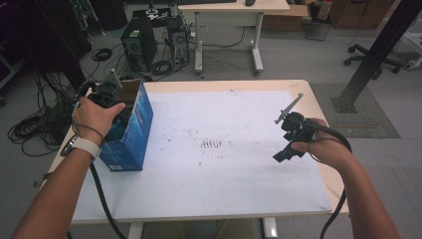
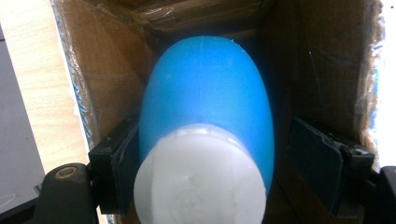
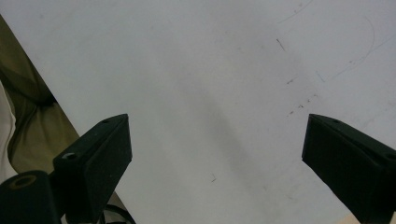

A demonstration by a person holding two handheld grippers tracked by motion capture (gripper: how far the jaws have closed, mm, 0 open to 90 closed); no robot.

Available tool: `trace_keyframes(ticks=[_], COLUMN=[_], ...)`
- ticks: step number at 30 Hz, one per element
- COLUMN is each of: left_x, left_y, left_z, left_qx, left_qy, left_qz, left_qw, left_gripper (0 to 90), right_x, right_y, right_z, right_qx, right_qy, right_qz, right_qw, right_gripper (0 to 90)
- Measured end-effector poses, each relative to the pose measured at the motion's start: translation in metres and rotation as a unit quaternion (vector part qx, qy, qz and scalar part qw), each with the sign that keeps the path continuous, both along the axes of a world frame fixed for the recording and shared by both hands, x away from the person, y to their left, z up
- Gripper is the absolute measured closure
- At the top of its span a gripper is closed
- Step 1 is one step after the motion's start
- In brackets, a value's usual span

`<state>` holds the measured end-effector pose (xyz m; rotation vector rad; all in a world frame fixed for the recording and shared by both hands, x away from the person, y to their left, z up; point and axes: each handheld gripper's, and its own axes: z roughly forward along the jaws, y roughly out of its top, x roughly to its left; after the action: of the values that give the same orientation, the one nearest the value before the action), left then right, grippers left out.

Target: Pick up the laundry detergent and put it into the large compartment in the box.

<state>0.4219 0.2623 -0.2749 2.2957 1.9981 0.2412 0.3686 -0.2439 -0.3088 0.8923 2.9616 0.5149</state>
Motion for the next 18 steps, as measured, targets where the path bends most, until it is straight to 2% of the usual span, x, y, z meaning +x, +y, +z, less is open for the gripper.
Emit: trace_keyframes(ticks=[16, 18], left_x=[-0.003, -0.003], left_y=[0.000, 0.000], left_z=[0.011, 0.014], left_qx=[0.003, 0.006], left_qy=[-0.011, -0.013], left_qz=[-0.005, -0.005], left_qw=[0.9999, 0.9999], left_gripper=[18.9, 14.3], right_x=[0.000, 0.000], right_y=[0.002, 0.002], right_z=[0.001, 0.001], right_qx=[0.000, 0.000], right_qy=[-0.002, -0.002], right_qz=[0.003, 0.003], right_qw=[1.0000, 1.0000], right_gripper=[8.5, 8.5])
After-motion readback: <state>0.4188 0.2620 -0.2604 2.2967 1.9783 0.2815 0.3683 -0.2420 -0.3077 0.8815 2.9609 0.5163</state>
